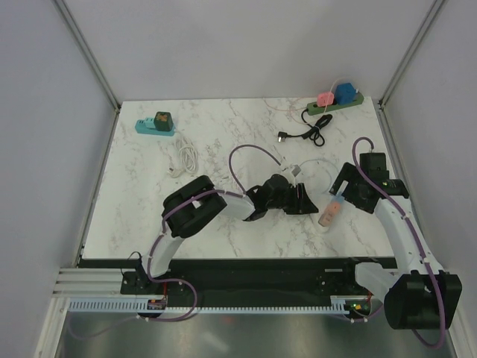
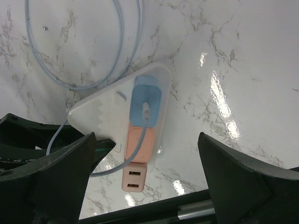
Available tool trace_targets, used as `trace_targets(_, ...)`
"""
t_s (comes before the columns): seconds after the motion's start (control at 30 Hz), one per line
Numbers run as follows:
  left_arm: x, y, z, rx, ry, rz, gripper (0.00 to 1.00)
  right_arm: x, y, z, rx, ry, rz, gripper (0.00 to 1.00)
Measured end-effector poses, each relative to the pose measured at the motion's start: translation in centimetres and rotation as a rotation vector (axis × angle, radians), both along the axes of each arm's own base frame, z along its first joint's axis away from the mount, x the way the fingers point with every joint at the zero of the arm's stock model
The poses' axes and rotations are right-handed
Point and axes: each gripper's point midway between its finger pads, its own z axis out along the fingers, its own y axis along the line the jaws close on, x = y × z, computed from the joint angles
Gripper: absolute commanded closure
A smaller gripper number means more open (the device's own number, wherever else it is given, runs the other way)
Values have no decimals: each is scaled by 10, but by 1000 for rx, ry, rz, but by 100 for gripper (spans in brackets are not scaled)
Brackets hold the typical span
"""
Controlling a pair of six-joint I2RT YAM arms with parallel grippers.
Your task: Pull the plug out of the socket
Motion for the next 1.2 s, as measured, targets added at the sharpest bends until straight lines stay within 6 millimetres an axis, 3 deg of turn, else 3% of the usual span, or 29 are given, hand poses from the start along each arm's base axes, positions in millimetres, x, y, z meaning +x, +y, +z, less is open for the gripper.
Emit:
trace_targets(0.03,1,0,1,-2,-1,0,69,0,0,-1,1,2,-2,2)
trace_targets(0.1,3,-5,10,-27,-14,0,83,-1,0,-1,2,4,-6,2)
trace_targets(0.13,5,-7,16,-40,-27,-1,95,-1,0,-1,2,4,-10,2)
trace_targets(0.17,6,-7,18,-41,-34,1,98,-1,0,-1,2,2,-12,2)
trace_targets(0.3,3,2,20,-48,-39,6,98,-1,0,2,12,-13,-28,2)
trace_targets(0.5,2,39,16,-20,-18,39,98,-3,9,-2,60,-19,-5,2)
trace_targets(0.63,-10,72,14,7,2,62,98,-9,22,-11,110,-22,19,2)
trace_targets(0.93,-38,143,12,5,10,189,98,-27,100,-35,239,-6,184,2)
trace_targets(1.07,-35,169,14,32,-15,279,98,-25,124,-25,285,-57,204,2)
trace_targets(1.2,-35,179,15,40,-28,316,98,-20,141,-20,345,-112,193,2)
